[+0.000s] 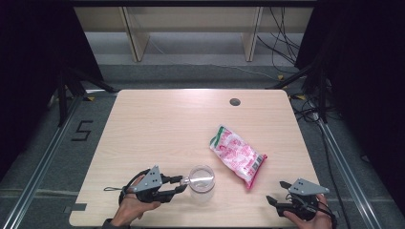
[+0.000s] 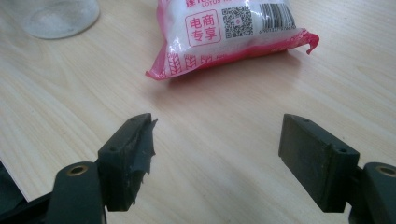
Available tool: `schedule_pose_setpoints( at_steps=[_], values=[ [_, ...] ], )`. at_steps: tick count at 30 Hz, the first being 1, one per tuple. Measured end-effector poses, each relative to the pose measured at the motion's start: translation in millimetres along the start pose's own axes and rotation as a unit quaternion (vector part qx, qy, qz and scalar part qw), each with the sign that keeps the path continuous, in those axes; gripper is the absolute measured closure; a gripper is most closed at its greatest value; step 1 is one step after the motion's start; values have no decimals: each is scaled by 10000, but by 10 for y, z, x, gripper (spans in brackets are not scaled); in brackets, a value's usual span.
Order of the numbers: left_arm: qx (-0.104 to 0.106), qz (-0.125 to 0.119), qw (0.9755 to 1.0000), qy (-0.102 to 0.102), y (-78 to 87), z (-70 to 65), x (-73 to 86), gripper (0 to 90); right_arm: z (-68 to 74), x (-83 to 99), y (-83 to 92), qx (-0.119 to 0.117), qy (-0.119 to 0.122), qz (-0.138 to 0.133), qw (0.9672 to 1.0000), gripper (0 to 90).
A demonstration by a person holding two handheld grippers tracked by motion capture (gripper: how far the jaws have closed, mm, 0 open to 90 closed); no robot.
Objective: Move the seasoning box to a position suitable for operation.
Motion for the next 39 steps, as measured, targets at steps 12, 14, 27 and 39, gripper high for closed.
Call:
schedule_pose_setpoints(
  at_steps=[12,14,27,39],
  values=[
    [-94,-37,9999,-47,-121,-114,-18,720,30,-7,1,-243,-68,3,9997,274],
    [-170,-108,9998,-40,-152,-108,-27,720,22,-9,2,-205,-4,13,9998,275],
    [-553,-132,9983,-143,-271,101,-162,720,48,-12,7,-116,-210,3,9997,277],
    [-890,-223,9957,-147,-299,378,-205,717,12,-2,1,-58,-58,6,10000,277]
  ],
)
Point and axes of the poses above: each handheld gripper's, and its own axes: y roughly backward along the jaws, x roughly out of its underside, z roughly to its left, the point moved 6 cm from there along -y, roughly forward along the jaws, and after that the axes turned 15 degrees about y, right-handed, at the moved point
